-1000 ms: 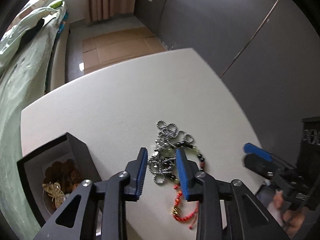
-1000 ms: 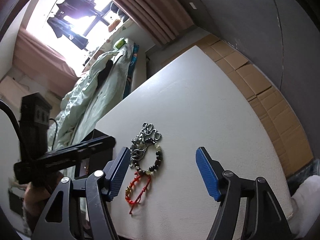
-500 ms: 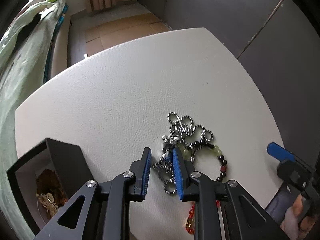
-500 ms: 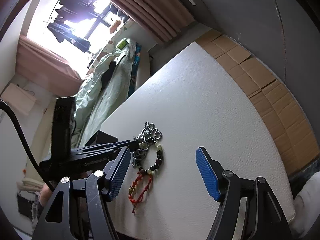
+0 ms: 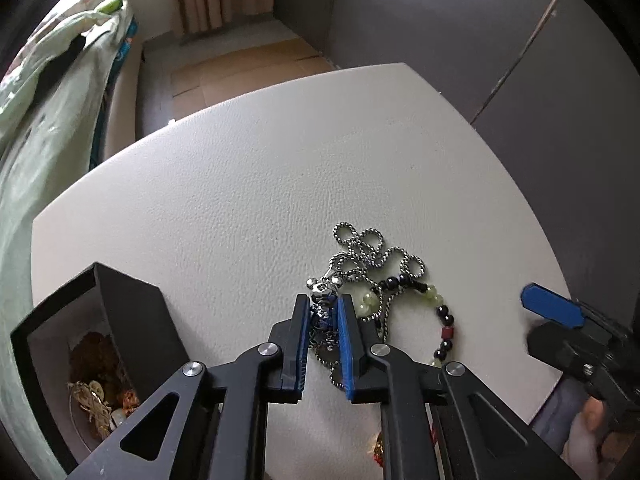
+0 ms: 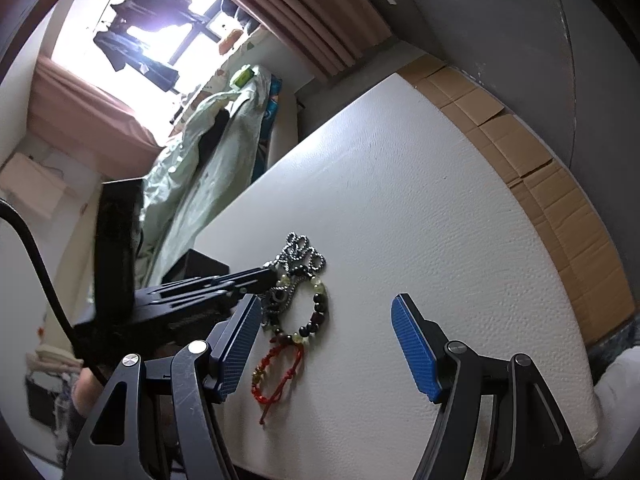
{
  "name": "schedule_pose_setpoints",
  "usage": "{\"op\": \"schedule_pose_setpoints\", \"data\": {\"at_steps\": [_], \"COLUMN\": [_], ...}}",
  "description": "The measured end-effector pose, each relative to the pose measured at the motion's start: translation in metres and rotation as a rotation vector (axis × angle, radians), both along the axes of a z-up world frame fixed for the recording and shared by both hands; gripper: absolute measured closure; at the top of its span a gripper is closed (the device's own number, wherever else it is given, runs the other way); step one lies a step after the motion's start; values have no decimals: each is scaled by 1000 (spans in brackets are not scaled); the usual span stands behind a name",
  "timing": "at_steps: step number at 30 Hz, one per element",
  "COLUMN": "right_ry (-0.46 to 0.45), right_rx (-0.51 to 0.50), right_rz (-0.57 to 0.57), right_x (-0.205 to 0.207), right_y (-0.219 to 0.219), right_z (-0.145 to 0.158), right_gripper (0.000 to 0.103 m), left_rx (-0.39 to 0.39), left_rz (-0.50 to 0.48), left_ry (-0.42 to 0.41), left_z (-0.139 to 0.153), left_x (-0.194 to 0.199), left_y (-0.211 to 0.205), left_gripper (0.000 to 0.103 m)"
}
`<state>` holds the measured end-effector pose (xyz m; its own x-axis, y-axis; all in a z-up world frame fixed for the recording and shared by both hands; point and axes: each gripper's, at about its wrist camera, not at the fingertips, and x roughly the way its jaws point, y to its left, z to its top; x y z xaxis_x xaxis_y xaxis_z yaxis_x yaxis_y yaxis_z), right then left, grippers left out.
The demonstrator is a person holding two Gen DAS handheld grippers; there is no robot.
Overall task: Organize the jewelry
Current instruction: 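Reach the left gripper to the silver chains and grasp a chain, then lift the silver chain with left gripper while right gripper grasps black-green bead bracelet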
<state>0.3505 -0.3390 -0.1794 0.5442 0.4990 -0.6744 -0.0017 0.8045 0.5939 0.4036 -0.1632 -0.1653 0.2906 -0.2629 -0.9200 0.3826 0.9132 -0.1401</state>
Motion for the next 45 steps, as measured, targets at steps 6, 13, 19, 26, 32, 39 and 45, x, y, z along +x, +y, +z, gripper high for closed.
{"op": "schedule_pose_setpoints", "data": {"at_steps": [6, 13, 19, 26, 32, 39, 45], "right_ry": [31, 50, 82, 103, 109, 107, 90], "right_rx": [-116, -197, -292, -400, -431, -501, -553], "right_rz": [45, 86, 129, 170, 217, 251, 273], "right_x": [10, 20, 27, 35, 37, 38, 37], "right_y": [18, 36, 56, 72, 89, 106, 100], "right_z": [-1, 0, -5, -3, -2, -2, 4], "right_gripper": [51, 60, 64, 65, 67, 78, 96], "left_rx": [-99, -188, -261, -329, -362, -389, -409], "left_rz": [37, 54, 81, 116, 132, 160, 152], "left_ry": [-30, -87, -156, -220, -262, -292, -334], "left_z": [19, 52, 86, 121, 141, 153, 175], "left_x": [-12, -19, -26, -34, -40, -47, -53], "left_y": [16, 32, 54, 78, 92, 106, 111], "left_gripper": [89, 89, 89, 93, 93, 93, 93]}}
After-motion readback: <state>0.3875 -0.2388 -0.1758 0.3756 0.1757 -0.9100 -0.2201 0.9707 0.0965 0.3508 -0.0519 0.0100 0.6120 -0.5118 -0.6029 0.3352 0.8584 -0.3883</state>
